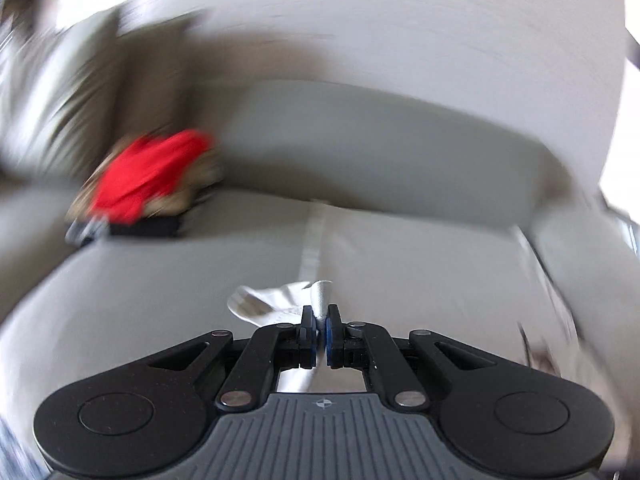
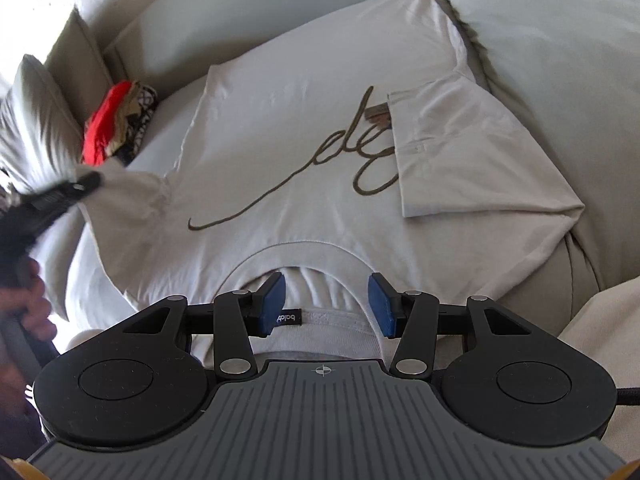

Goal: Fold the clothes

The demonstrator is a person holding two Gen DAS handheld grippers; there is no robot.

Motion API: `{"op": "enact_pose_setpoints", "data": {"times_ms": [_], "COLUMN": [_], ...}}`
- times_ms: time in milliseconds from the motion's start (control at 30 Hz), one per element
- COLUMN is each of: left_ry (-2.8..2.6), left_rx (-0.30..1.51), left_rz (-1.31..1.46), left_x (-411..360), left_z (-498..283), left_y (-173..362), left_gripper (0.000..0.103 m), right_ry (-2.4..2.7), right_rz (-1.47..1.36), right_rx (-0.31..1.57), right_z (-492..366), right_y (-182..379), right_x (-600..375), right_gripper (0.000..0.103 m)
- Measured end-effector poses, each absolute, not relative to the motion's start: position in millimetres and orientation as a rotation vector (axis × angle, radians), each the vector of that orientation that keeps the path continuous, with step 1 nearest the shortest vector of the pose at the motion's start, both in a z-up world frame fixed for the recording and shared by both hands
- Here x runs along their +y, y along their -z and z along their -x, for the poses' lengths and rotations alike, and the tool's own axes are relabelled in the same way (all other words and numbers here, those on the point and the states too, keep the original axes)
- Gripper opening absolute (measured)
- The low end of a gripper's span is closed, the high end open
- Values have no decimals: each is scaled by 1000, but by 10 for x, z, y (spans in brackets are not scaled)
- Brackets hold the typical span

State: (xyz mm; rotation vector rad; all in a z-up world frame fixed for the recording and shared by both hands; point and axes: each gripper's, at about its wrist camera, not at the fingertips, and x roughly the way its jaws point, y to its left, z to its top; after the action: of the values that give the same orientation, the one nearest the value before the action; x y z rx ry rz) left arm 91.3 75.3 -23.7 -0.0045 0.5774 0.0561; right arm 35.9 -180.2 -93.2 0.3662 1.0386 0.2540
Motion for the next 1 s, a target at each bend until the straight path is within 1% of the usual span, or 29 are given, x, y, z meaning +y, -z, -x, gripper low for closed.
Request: {"op": "enact_pose_setpoints", "data": {"times_ms": [100,167,233,267,300,333,367,500,533,600,633,667,700,767,833,1000], "left_ry": [29,48,38,26,13,1,-13,-137,-183,-262,-273,-267,-255,-231,-222,-152], "left_rx": [697,832,908,919,907,894,874,803,798,822,842,867,892,938,956,998], "left_rz": [-221,-302,-292,-264,-214,-146,-64,263,334,435,473,512,551,610,620,642], "left_x": [178,-20,-13,34,117,223,362,1015,1202,1523,1634,1725,1794,1874,1898,1906], "left_z": [-826,-852,-854,-829,-772,-700,-622,-316,-304,-344,-374,-415,-459,-535,-572,-608], "left_y": [530,795,911,909,850,776,703,473,464,529,588,654,719,857,915,935], "left_gripper": [4,23,31,42,50,66,73,72,65,60,52,48,47,41,39,39], "right_ry": [-249,-250,-272,-283,-294,-302,-309,-333,-336,-329,-326,-327,-327,-327,-327,-320], "right_rz": [-400,-399,-405,-407,-409,-415,-425,-446,-440,-425,-416,-410,-408,-404,-400,-401], "right_rx": [1042,1048,1047,1044,1041,1036,1031,1004,1001,998,998,1002,1003,1004,1003,1008], "right_z": [-358,-352,-329,-317,-304,-296,-294,-285,-283,-271,-268,-268,-264,-255,-245,-231], "right_y": [954,961,948,938,928,917,909,872,867,860,857,855,854,841,822,823], "right_x": [-1885,-1915,-1932,-1939,-1946,-1949,-1951,-1921,-1903,-1871,-1856,-1838,-1824,-1815,-1808,-1790], "right_gripper": [52,52,53,54,56,56,56,56,56,55,55,55,55,55,55,55]}}
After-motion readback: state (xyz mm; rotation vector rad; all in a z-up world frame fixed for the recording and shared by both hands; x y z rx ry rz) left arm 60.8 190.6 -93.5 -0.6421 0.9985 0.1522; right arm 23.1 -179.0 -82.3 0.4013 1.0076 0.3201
